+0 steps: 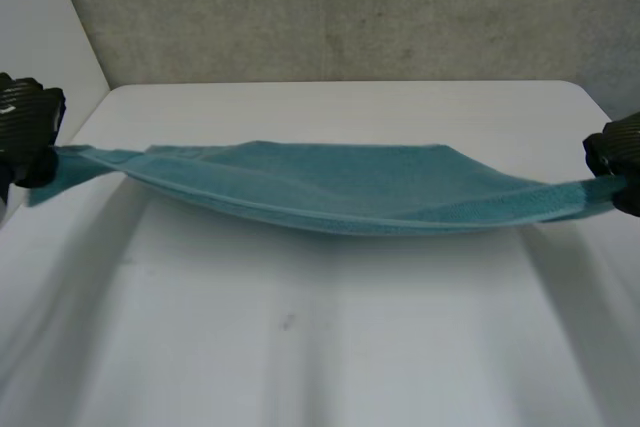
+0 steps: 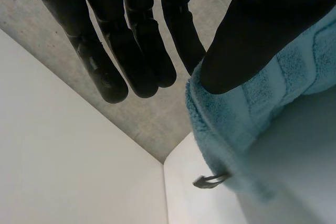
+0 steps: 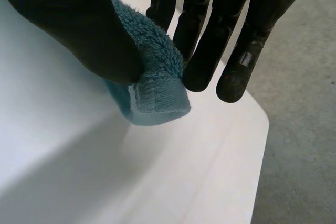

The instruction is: Fold the laundry

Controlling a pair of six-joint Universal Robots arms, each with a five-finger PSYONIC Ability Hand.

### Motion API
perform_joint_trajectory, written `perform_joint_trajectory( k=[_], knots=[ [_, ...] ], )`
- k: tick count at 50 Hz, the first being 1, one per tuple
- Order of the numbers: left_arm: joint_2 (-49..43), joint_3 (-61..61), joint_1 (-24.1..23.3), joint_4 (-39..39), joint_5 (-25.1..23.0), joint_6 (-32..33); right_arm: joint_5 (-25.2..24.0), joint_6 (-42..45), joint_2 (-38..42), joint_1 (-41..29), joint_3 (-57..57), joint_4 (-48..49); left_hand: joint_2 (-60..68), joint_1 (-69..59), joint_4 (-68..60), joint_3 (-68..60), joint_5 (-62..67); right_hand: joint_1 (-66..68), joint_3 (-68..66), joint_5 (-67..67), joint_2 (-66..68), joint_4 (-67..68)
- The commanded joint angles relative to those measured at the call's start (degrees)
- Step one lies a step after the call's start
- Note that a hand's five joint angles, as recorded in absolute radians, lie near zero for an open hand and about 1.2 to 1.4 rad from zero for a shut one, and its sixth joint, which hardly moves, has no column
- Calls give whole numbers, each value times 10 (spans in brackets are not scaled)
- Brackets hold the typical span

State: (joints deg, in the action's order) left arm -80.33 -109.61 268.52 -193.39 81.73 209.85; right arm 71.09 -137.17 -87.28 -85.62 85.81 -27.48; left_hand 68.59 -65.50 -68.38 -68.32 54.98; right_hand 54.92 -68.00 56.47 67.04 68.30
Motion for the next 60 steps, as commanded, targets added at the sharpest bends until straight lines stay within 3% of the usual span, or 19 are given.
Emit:
perform_joint_trajectory(
  k=[1,4,6,9,14,19,23,26,31,39,48,60],
  knots=[
    [-42,10,2,100,0,71,6,110,15,10,-15,-94,114,-145,-116,-117,150,251,-120,135,130,117],
    [-86,13,0,109,4,96,14,123,46,9,-9,-94,114,-145,-116,-117,150,251,-120,135,130,117],
    [-189,34,-5,135,13,155,60,130,146,-1,-17,-94,114,-145,-116,-117,150,251,-120,135,130,117],
    [-243,61,-7,141,23,170,101,129,193,-12,-35,-89,114,-145,-116,-117,150,251,-120,135,130,117],
    [-340,183,-34,138,68,169,160,118,271,-94,-139,-37,114,-145,-116,-117,150,251,-120,135,130,117],
    [-385,353,-64,122,95,171,186,56,288,-132,-299,36,114,-145,-116,-117,150,251,-120,135,130,117],
    [-395,442,-73,82,96,173,199,10,290,-135,-404,80,114,-145,-116,-117,150,251,-120,135,130,117],
    [-391,549,-84,-93,99,168,202,-66,280,-134,-506,195,114,-145,-116,-117,150,251,-120,135,130,117],
    [-355,535,-101,-222,103,154,196,-80,199,-136,-437,276,114,-145,-116,-117,150,251,-120,135,130,117],
    [-322,409,-95,-190,96,81,153,-72,142,-131,-259,277,114,-145,-116,-117,150,251,-120,135,130,117],
    [-337,220,-96,-202,84,54,122,-71,175,-133,-99,266,114,-145,-116,-117,150,251,-120,135,130,117],
    [-401,118,-94,-211,74,55,90,-43,295,-129,-38,275,114,-145,-116,-117,150,251,-120,135,130,117]
  ],
)
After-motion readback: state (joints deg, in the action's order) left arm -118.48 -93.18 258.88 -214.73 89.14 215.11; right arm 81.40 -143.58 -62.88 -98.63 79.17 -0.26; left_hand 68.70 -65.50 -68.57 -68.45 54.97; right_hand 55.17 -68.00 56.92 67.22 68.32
